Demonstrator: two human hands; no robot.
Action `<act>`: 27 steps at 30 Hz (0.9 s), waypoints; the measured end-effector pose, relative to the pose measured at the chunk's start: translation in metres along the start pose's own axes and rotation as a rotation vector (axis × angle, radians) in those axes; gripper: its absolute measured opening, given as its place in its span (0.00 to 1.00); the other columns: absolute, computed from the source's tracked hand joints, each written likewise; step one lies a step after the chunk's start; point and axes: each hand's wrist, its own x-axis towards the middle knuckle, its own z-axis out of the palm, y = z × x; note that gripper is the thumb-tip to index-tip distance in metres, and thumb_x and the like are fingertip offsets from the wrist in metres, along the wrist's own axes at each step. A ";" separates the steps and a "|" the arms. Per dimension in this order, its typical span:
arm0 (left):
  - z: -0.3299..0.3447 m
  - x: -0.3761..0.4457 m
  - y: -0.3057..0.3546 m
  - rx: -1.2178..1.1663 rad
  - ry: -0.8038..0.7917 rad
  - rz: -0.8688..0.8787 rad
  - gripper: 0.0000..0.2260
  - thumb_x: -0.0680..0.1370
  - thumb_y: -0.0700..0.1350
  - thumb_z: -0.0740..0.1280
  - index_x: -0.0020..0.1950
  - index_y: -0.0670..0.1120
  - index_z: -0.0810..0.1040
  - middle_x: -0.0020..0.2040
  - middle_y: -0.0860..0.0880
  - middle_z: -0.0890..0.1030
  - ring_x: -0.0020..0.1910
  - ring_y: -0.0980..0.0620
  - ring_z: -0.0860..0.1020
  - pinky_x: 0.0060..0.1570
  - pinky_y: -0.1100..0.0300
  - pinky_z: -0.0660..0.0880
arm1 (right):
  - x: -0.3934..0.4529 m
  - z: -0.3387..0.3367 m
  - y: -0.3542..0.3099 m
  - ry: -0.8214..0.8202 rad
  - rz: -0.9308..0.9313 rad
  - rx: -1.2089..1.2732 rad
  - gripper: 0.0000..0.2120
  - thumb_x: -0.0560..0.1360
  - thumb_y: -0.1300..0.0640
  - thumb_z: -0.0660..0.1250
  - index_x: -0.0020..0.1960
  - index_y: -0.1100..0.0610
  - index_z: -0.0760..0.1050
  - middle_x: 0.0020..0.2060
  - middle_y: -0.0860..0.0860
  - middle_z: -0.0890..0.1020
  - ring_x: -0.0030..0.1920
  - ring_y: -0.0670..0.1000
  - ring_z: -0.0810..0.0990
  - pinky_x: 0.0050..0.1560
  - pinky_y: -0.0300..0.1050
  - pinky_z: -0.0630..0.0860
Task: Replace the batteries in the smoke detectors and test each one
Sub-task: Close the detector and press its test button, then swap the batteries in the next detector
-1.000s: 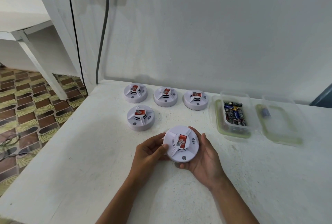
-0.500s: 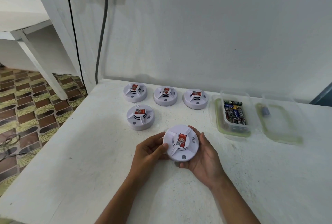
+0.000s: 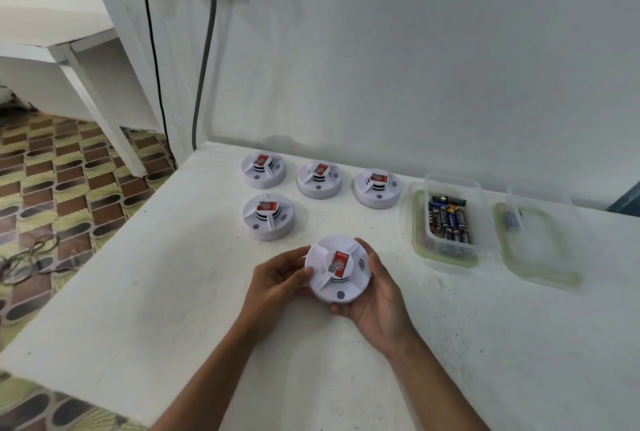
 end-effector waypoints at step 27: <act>-0.040 0.108 0.053 0.857 0.094 0.383 0.11 0.73 0.37 0.70 0.56 0.43 0.82 0.53 0.47 0.84 0.47 0.50 0.80 0.48 0.64 0.73 | 0.069 0.017 -0.020 0.553 -0.343 -1.306 0.44 0.59 0.47 0.81 0.69 0.58 0.68 0.57 0.42 0.71 0.61 0.46 0.69 0.64 0.42 0.69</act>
